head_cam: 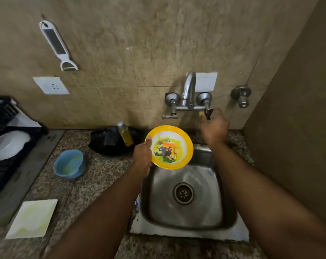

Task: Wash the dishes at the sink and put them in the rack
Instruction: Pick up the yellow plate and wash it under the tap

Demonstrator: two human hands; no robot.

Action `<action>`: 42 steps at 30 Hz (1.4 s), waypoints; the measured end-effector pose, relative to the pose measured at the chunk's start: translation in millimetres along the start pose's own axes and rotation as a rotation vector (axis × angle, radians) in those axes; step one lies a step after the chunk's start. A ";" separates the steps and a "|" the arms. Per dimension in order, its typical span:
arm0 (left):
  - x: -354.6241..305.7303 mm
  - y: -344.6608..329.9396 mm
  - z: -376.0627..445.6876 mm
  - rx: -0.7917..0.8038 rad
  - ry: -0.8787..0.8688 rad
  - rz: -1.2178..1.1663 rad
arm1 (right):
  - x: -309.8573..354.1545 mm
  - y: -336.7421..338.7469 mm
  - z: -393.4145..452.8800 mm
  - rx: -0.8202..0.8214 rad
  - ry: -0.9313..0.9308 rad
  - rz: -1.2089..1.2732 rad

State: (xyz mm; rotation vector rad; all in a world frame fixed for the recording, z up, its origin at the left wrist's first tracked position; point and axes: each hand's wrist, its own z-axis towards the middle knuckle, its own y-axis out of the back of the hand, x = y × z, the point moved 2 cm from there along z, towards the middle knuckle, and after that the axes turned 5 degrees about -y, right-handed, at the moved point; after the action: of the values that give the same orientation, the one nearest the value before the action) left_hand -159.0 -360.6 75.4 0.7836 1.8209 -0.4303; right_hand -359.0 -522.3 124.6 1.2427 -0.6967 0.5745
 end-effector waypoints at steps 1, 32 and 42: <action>-2.0 -3.5 -1.4 -0.007 -0.002 -0.013 | 1.4 -1.7 10.2 0.026 0.024 -0.043; -23.6 11.6 -18.2 -0.096 -0.195 0.238 | -9.2 -39.0 -40.8 0.744 -0.382 0.253; -53.4 13.2 -26.1 -0.215 -0.406 0.472 | -1.3 -56.7 -62.6 0.802 -0.344 0.548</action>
State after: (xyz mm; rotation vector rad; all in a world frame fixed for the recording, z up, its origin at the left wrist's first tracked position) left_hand -155.8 -351.5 135.5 0.8716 1.2314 -0.0725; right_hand -308.5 -474.7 76.4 1.9333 -1.1739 1.1817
